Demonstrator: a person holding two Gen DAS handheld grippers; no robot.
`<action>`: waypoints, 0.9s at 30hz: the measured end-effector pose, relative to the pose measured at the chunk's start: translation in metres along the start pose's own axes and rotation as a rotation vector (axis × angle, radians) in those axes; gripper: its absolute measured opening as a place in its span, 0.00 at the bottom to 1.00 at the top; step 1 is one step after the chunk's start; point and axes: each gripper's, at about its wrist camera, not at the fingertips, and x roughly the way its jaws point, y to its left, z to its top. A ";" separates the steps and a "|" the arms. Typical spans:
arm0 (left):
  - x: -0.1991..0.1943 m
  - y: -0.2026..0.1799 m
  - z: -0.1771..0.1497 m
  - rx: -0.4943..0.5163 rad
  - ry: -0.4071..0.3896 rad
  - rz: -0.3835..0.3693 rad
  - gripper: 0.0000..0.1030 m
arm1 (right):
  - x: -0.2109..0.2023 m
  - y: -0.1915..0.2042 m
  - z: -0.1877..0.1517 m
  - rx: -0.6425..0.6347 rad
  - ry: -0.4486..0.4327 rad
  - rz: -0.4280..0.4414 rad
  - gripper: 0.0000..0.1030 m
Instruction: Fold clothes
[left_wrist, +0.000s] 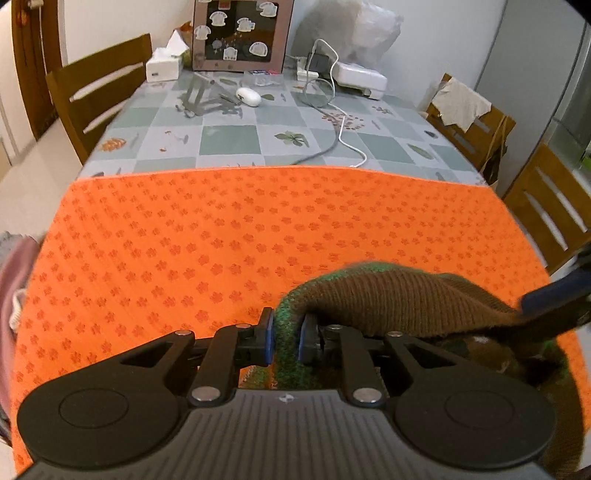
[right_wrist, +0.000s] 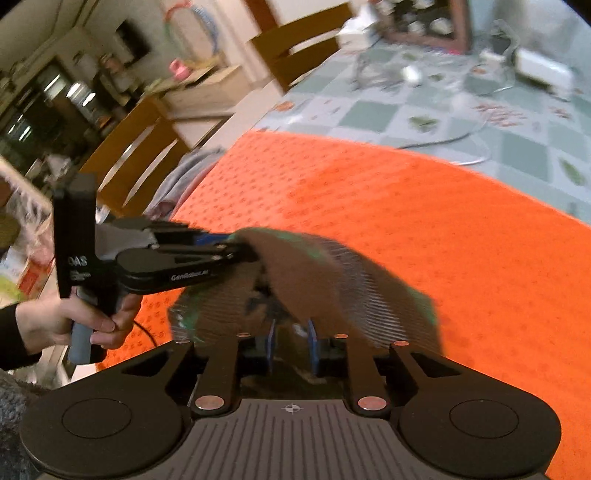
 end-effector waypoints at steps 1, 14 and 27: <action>-0.001 0.001 0.000 -0.007 0.003 -0.006 0.19 | 0.009 0.000 0.004 0.001 0.017 0.014 0.21; -0.002 0.000 -0.009 -0.019 0.013 -0.038 0.19 | 0.085 -0.026 0.039 0.100 0.171 -0.064 0.22; -0.001 0.004 -0.017 -0.049 0.032 -0.047 0.19 | 0.087 -0.019 -0.002 0.161 0.312 -0.049 0.61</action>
